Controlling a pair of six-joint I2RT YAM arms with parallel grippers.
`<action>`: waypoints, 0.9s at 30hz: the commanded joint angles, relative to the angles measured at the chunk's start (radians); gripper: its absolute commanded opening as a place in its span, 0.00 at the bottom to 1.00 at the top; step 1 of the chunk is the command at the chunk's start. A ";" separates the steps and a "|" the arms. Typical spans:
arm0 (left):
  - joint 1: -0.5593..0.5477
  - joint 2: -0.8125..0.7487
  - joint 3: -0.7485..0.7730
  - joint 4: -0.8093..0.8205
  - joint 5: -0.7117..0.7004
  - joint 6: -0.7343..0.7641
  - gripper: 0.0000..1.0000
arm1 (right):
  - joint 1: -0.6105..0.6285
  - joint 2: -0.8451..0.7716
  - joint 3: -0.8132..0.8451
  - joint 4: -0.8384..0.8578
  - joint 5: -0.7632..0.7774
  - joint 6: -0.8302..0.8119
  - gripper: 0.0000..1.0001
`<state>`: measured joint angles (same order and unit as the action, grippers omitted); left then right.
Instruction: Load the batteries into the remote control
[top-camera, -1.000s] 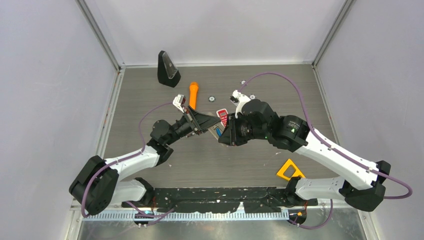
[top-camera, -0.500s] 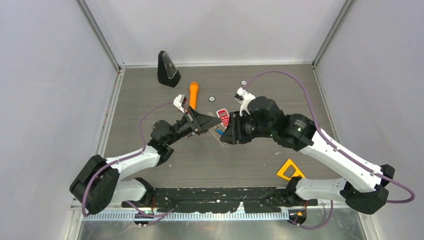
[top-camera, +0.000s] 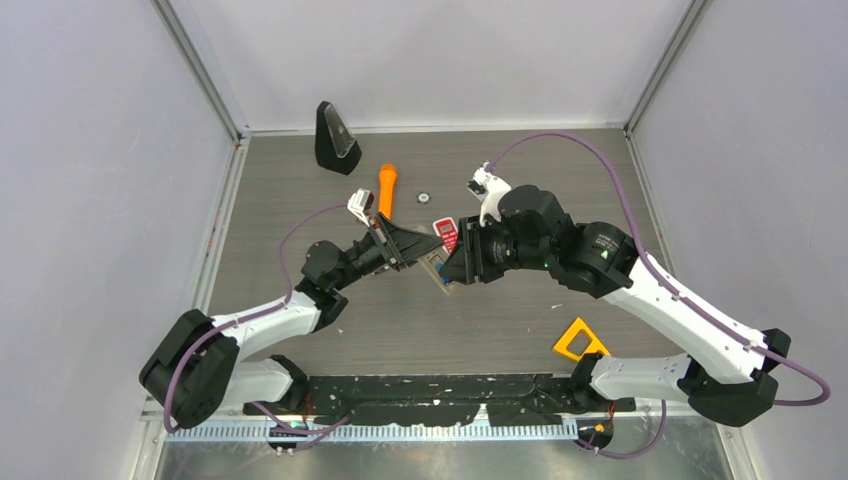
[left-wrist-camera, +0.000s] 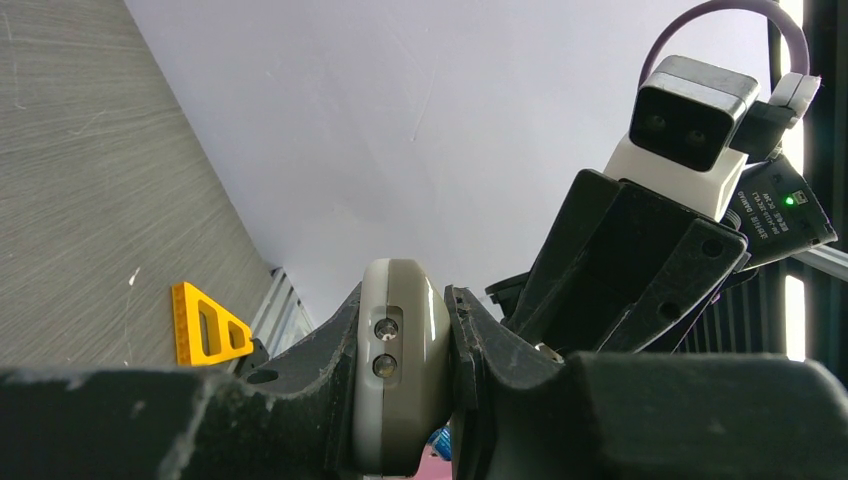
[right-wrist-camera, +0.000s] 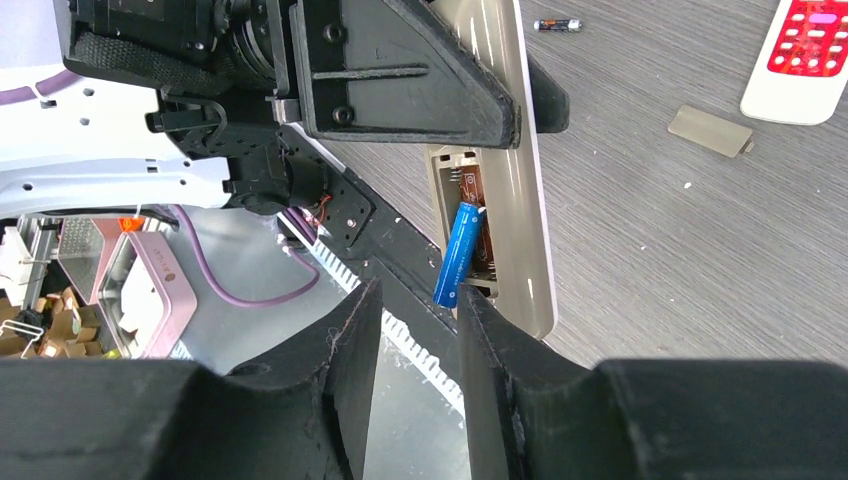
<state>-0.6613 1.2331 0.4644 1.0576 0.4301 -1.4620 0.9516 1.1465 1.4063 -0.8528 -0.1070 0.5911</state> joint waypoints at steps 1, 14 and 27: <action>-0.004 -0.006 0.026 0.055 -0.005 0.011 0.00 | -0.005 0.000 0.027 0.008 -0.004 -0.014 0.39; -0.006 0.007 0.024 0.059 0.017 0.003 0.00 | 0.002 0.062 0.041 0.043 0.010 -0.071 0.34; -0.005 0.012 0.036 0.061 0.027 -0.038 0.00 | 0.003 0.105 0.039 0.025 -0.012 -0.100 0.17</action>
<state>-0.6613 1.2427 0.4652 1.0573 0.4503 -1.4712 0.9516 1.2358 1.4158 -0.8471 -0.0986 0.5156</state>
